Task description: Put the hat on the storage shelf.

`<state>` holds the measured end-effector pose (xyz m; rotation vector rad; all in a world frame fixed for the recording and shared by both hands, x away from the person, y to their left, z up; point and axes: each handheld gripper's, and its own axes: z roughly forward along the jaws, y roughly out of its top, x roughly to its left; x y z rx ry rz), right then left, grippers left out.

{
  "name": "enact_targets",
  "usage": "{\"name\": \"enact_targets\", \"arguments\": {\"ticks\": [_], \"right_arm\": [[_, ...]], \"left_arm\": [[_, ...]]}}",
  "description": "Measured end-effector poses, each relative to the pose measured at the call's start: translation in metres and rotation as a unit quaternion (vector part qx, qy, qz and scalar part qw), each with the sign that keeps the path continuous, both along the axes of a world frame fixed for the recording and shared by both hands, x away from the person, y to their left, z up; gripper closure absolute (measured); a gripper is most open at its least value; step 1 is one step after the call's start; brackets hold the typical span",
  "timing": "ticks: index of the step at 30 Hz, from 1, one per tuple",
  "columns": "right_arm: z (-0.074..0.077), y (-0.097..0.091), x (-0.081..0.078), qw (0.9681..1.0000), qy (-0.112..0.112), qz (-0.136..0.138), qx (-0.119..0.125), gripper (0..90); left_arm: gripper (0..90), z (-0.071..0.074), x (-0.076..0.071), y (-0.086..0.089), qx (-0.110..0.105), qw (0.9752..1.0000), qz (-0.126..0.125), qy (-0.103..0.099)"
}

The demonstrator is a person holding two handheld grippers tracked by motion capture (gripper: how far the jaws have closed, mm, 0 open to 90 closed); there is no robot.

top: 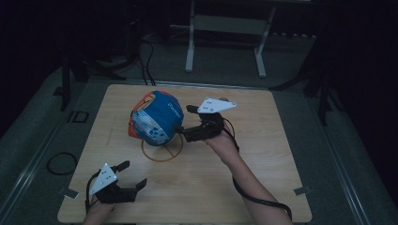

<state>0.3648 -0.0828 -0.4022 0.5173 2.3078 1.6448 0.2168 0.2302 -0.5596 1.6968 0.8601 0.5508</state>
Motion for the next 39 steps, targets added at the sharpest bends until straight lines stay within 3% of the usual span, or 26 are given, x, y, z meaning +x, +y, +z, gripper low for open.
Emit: {"name": "enact_targets", "arguments": {"ticks": [7, 18, 23, 27, 30, 39], "right_arm": [[-0.022, -0.019, -0.002, 0.9999, 0.005, -0.005, -0.007, 14.2], [-0.06, -0.032, -0.01, 0.9995, 0.02, -0.002, -0.023, 14.4], [-0.08, -0.039, -0.015, 0.9993, 0.032, 0.003, -0.021, 14.4], [-0.094, -0.044, -0.016, 0.998, 0.055, 0.011, -0.029, 14.4], [-0.103, -0.048, -0.017, 0.9978, 0.056, 0.012, -0.032, 14.2], [-0.126, -0.066, -0.018, 0.9965, 0.059, -0.013, -0.058, 14.2]], "left_arm": [[6.3, -0.001, 0.0, 0.0, 0.002, 1.0, -0.002, 0.0], [6.3, 0.0, -0.001, -0.001, -0.001, 1.0, -0.002, -0.001], [6.4, 0.0, -0.001, -0.001, 0.003, 1.0, -0.003, 0.0], [6.4, -0.001, -0.001, -0.001, 0.002, 1.0, -0.002, 0.0], [6.3, 0.0, -0.001, -0.001, -0.001, 1.0, -0.002, 0.0], [6.3, -0.001, 0.0, -0.001, -0.001, 1.0, -0.003, 0.001]]}}
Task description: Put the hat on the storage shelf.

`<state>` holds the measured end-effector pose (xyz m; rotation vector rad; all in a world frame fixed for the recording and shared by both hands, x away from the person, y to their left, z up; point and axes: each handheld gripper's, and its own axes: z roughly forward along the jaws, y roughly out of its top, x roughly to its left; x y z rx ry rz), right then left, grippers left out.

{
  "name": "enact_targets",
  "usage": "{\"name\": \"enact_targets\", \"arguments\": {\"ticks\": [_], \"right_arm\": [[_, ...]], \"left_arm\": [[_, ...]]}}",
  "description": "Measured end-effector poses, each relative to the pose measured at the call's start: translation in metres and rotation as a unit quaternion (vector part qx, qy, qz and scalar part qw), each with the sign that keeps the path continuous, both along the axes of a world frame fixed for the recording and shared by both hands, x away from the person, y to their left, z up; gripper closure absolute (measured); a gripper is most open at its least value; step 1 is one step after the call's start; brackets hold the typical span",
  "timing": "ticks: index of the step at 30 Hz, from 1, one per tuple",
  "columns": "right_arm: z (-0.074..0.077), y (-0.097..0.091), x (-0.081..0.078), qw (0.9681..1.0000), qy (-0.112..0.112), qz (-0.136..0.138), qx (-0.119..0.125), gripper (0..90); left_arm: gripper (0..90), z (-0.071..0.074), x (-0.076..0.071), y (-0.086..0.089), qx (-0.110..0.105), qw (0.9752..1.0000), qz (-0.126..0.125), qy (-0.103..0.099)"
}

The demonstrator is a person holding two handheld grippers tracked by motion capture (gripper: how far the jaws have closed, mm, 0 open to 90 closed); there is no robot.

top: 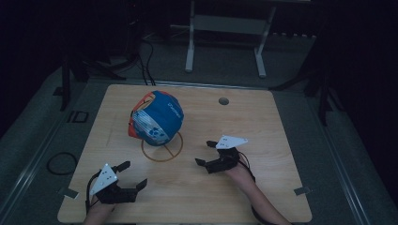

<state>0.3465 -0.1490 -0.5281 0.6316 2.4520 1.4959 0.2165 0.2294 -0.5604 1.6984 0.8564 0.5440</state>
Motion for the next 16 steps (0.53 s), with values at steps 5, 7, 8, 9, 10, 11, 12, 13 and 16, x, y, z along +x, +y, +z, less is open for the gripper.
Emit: {"name": "enact_targets", "arguments": {"ticks": [5, 7, 8, 9, 10, 11, 12, 13, 16], "right_arm": [[-0.012, -0.013, -0.001, 0.9998, 0.016, -0.011, 0.001, 14.2], [-0.018, -0.016, -0.001, 0.9998, 0.019, -0.011, -0.003, 14.2], [-0.02, -0.018, -0.002, 0.9997, 0.018, -0.013, -0.005, 14.2], [-0.022, -0.019, -0.002, 0.9997, 0.019, -0.016, -0.007, 14.2], [-0.024, -0.021, -0.001, 0.9996, 0.02, -0.019, -0.008, 14.2], [-0.025, -0.022, -0.001, 0.9996, 0.019, -0.021, -0.007, 14.2], [-0.027, -0.023, 0.0, 0.9995, 0.02, -0.024, -0.008, 14.2], [-0.028, -0.024, 0.0, 0.9994, 0.021, -0.025, -0.011, 14.2], [-0.03, -0.026, 0.0, 0.9993, 0.021, -0.029, -0.013, 14.3]], "left_arm": [[6.3, 0.0, 0.0, 0.0, 0.0, 1.0, 0.004, -0.004], [6.3, 0.001, -0.001, 0.0, -0.002, 1.0, 0.005, -0.005], [6.3, 0.001, -0.001, 0.0, -0.002, 1.0, 0.006, -0.004], [6.4, 0.0, -0.001, 0.001, -0.001, 1.0, 0.005, -0.004], [6.3, 0.0, 0.0, 0.001, -0.001, 1.0, 0.005, -0.003], [6.4, 0.0, 0.0, 0.0, -0.001, 1.0, 0.005, -0.003], [6.4, 0.0, 0.0, 0.0, -0.002, 1.0, 0.004, -0.002], [6.3, 0.0, 0.0, 0.0, -0.002, 1.0, 0.003, -0.001], [6.4, 0.0, 0.0, 0.0, 0.0, 1.0, 0.002, 0.0]]}}
